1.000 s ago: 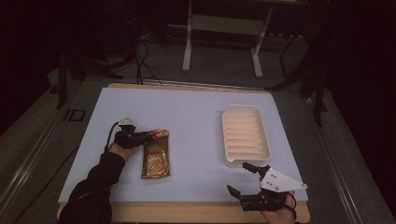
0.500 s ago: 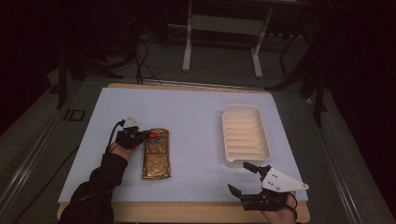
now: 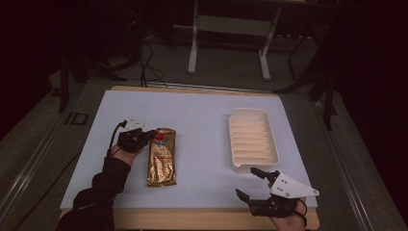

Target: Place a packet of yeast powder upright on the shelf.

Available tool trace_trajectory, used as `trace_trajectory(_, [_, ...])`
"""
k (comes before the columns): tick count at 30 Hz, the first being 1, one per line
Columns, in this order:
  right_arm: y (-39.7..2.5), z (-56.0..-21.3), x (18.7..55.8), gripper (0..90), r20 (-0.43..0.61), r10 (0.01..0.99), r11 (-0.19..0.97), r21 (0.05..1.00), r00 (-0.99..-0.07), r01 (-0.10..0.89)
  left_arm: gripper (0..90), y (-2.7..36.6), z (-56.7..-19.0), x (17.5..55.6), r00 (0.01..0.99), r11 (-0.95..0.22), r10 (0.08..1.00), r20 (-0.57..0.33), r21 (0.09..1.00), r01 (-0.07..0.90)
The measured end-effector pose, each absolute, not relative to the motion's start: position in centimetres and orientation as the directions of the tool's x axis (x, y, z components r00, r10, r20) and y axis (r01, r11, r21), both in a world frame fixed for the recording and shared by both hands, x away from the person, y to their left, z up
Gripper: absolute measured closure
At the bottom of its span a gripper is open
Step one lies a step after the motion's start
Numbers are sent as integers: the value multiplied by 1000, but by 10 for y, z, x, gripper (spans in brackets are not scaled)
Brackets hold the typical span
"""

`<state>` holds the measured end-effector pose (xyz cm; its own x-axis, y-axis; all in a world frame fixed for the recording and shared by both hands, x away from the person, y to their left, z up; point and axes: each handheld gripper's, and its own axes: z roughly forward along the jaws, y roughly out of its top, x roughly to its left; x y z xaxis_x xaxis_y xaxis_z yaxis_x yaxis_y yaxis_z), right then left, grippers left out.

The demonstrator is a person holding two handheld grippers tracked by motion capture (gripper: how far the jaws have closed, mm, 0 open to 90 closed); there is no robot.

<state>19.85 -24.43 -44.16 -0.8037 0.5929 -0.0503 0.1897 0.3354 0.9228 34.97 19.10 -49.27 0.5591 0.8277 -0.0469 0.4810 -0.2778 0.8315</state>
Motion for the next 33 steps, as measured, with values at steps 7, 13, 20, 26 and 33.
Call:
trace_trajectory(7, [-244, -440, 196, 217, -61, 602, 333, 925, -796, 181, 900, 182, -473, 335, 590, -295, 807, -14, 857, 424])
trace_trajectory(13, [-244, -438, 196, 222, -72, 607, 331, 928, -791, 170, 900, 173, -459, 324, 615, -303, 789, -2, 870, 390])
trace_trajectory(20, [-243, -436, 194, 248, -67, 612, 328, 928, -788, 175, 900, 167, -449, 311, 646, -310, 763, 9, 883, 353])
trace_trajectory(26, [-244, -426, 192, 394, -57, 598, 318, 933, -800, 171, 900, 161, -439, 295, 671, -299, 742, 9, 900, 318])
trace_trajectory(33, [-246, -412, 195, 543, -80, 573, 324, 936, -815, 136, 900, 149, -427, 276, 708, -297, 706, 9, 912, 285])
